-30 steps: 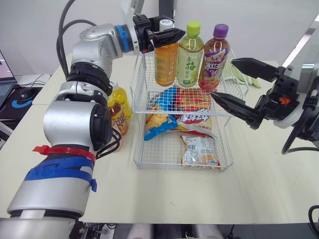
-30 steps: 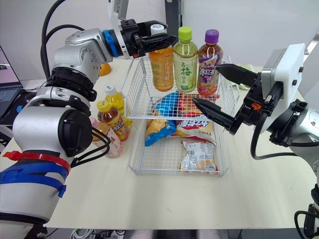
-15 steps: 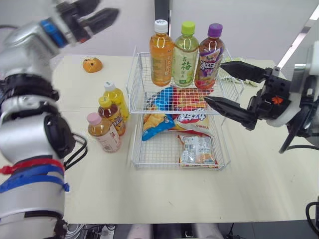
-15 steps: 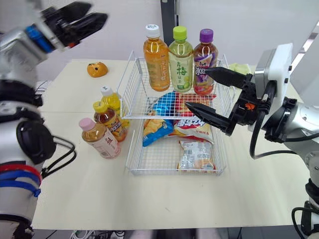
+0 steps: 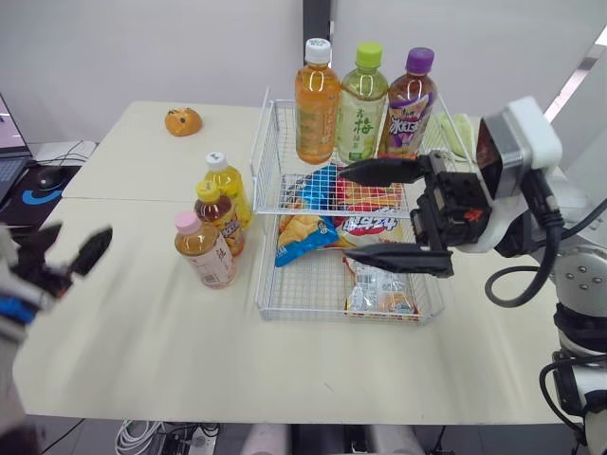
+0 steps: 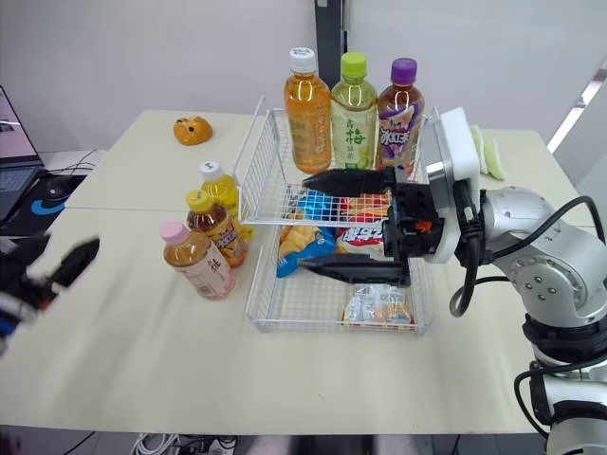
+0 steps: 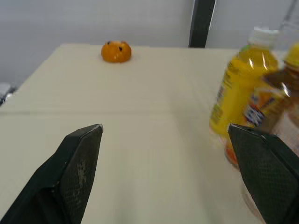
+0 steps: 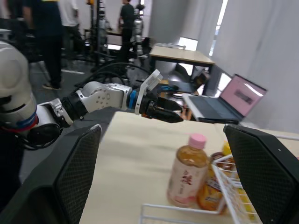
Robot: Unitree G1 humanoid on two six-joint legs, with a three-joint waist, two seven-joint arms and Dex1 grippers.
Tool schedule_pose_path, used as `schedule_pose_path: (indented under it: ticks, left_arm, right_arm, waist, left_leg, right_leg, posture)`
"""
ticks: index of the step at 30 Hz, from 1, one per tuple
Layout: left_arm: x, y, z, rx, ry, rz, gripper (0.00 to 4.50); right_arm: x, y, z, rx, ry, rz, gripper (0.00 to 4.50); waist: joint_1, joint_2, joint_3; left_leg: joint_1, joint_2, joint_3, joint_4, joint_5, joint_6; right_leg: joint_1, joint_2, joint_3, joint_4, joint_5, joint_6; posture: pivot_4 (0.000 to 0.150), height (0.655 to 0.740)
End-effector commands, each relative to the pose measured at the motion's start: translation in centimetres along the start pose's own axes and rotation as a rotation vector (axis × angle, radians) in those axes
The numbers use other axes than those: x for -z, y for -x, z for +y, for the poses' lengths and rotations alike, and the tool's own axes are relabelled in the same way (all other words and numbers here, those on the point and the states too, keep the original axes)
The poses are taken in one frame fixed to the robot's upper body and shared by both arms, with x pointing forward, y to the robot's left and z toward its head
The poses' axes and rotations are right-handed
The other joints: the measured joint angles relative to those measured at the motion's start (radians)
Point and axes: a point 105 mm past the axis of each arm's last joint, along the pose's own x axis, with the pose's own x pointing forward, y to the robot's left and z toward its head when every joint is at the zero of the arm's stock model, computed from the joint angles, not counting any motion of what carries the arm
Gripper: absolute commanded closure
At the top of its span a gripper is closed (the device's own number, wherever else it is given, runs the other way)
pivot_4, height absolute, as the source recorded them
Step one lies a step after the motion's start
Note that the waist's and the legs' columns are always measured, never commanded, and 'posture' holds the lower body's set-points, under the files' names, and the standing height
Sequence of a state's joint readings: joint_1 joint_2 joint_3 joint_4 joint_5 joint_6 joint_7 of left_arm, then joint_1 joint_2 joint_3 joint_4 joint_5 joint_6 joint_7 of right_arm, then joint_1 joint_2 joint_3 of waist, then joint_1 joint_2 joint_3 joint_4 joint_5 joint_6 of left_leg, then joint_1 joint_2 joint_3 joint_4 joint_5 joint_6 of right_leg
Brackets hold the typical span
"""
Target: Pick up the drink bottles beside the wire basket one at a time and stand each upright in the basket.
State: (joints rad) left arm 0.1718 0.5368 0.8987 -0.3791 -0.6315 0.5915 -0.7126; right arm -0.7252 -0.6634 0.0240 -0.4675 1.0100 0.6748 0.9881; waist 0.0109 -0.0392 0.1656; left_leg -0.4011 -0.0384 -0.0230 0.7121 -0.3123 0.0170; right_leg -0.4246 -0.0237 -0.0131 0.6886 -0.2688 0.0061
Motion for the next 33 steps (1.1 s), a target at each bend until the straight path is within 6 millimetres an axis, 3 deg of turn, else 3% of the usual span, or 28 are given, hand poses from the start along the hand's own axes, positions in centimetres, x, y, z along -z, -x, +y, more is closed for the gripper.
schedule_pose_path:
  ticks: [1,4,8,14,21,33]
  left_arm:
    - [-3.2,2.7,-3.7,0.083,-0.033,-0.077,0.05]
    - [-3.1,3.6,-5.9,0.128,-0.025,-0.045,0.05]
    - [-3.0,2.6,-7.5,0.17,-0.008,-0.051,0.05]
    - [-2.3,-2.4,-8.1,0.198,-0.019,-0.086,0.05]
    - [-1.2,-6.5,-8.6,0.225,-0.034,-0.096,0.05]
    - [-0.8,-9.7,-9.3,0.298,-0.061,-0.096,0.05]
  right_arm:
    - [-0.2,-0.4,0.7,-0.064,0.015,-0.02,0.0]
    - [-0.1,-0.6,0.2,-0.06,0.029,-0.039,0.0]
    - [-0.1,-0.9,-0.6,-0.052,0.036,-0.049,0.0]
    - [-0.4,-0.8,-1.0,-0.014,0.069,-0.05,0.0]
    - [-0.8,0.0,-0.9,0.062,0.096,-0.017,0.0]
    - [-1.2,0.5,-0.2,0.155,0.118,0.005,0.0]
  waist:
    - [0.006,0.002,0.001]
    - [0.01,0.01,0.001]
    - [0.012,0.015,-0.002]
    - [0.012,0.017,-0.003]
    - [0.008,0.017,-0.003]
    - [0.007,0.017,-0.003]
  left_leg:
    - [0.005,0.0,-0.001,-0.001,-0.001,0.001]
    - [0.018,0.0,-0.001,-0.004,-0.001,0.001]
    - [0.021,0.0,-0.001,-0.004,-0.001,0.002]
    - [0.021,0.0,-0.001,-0.006,-0.001,0.002]
    - [0.02,0.0,0.0,-0.01,-0.001,0.002]
    - [0.02,0.0,0.0,-0.013,-0.001,0.001]
  right_leg:
    - [0.005,0.0,-0.001,-0.002,0.0,0.0]
    - [0.019,0.0,-0.001,-0.008,0.0,0.0]
    - [0.021,0.0,-0.001,-0.008,0.0,0.0]
    - [0.02,0.0,-0.001,-0.007,0.0,0.0]
    - [0.018,0.0,0.0,-0.009,0.0,0.0]
    - [0.017,0.0,0.0,-0.01,0.0,-0.001]
  posture:
    - [0.15,0.74]
    - [0.15,0.74]
    - [0.15,0.74]
    - [0.15,0.74]
    - [0.15,0.74]
    - [0.15,0.74]
